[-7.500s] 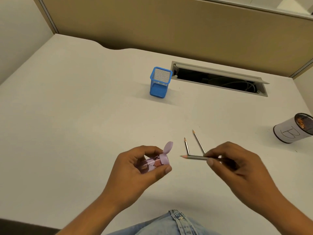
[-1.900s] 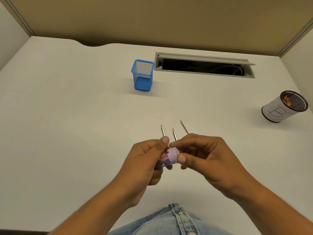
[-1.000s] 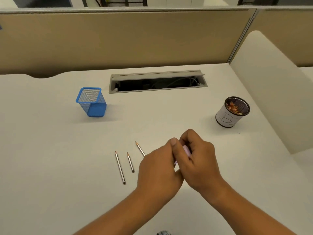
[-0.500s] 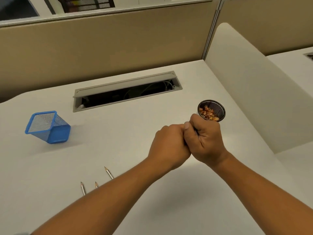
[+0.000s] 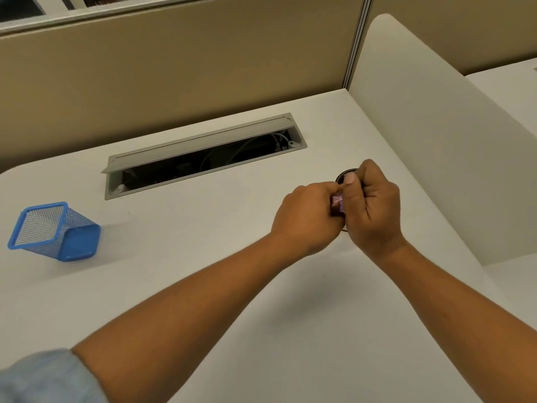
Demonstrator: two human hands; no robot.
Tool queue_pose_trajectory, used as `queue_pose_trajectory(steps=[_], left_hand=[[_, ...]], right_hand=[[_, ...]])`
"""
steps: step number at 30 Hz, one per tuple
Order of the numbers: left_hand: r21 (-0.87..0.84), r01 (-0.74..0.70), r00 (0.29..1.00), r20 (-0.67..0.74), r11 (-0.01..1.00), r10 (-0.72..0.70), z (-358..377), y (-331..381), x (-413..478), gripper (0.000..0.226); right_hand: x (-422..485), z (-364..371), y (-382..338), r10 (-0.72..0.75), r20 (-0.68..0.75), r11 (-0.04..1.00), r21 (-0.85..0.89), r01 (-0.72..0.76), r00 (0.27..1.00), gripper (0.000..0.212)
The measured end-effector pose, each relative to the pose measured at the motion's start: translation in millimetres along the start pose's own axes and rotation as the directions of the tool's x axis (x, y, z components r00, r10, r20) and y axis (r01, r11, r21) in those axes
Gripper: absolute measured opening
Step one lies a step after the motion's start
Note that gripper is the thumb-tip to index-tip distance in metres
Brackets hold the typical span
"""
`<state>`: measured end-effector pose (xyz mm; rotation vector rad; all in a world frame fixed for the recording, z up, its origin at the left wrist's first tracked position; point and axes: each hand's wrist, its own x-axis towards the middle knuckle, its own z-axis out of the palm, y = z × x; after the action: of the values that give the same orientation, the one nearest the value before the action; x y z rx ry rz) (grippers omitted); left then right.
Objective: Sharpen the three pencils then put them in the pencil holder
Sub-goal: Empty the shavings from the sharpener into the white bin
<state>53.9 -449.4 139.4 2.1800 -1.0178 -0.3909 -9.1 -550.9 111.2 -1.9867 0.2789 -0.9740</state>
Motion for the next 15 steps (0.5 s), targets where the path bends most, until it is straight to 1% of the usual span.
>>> queue_pose_trajectory(steps=[1,4,5,7,8,10,13,15], left_hand=[[-0.025,-0.008,1.000,0.022,1.000,0.009,0,-3,2,0.007],[-0.144,-0.039,0.992,0.112,0.989,0.055,-6,-13,7,0.021],[-0.183,-0.048,0.988,0.137,0.982,0.074,-8,-15,8,0.022],[-0.206,-0.067,0.984,0.151,0.976,0.100,-11,-18,11,0.023],[-0.208,-0.076,0.986,0.130,0.975,0.105,-11,-20,13,0.024],[-0.214,-0.084,0.994,0.044,0.973,0.095,-11,-22,18,0.026],[-0.227,-0.083,0.996,-0.053,0.970,0.073,-9,-24,25,0.030],[-0.233,-0.075,0.995,-0.075,0.970,0.058,-8,-25,29,0.030]], right_hand=[[3,-1,2,0.006,0.024,0.999,-0.042,-0.005,1.000,0.031],[8,-5,12,0.058,0.085,0.990,-0.130,-0.047,0.995,0.028],[9,-7,14,0.077,0.102,0.987,-0.151,-0.061,0.992,0.028],[12,-12,18,0.128,0.126,0.981,-0.161,-0.107,0.984,0.026],[13,-15,19,0.165,0.129,0.979,-0.146,-0.146,0.978,0.026],[17,-21,18,0.272,0.134,0.962,-0.074,-0.264,0.953,0.023],[22,-32,16,0.426,0.185,0.888,0.100,-0.448,0.886,0.013],[24,-40,15,0.473,0.245,0.830,0.197,-0.522,0.846,0.003]])
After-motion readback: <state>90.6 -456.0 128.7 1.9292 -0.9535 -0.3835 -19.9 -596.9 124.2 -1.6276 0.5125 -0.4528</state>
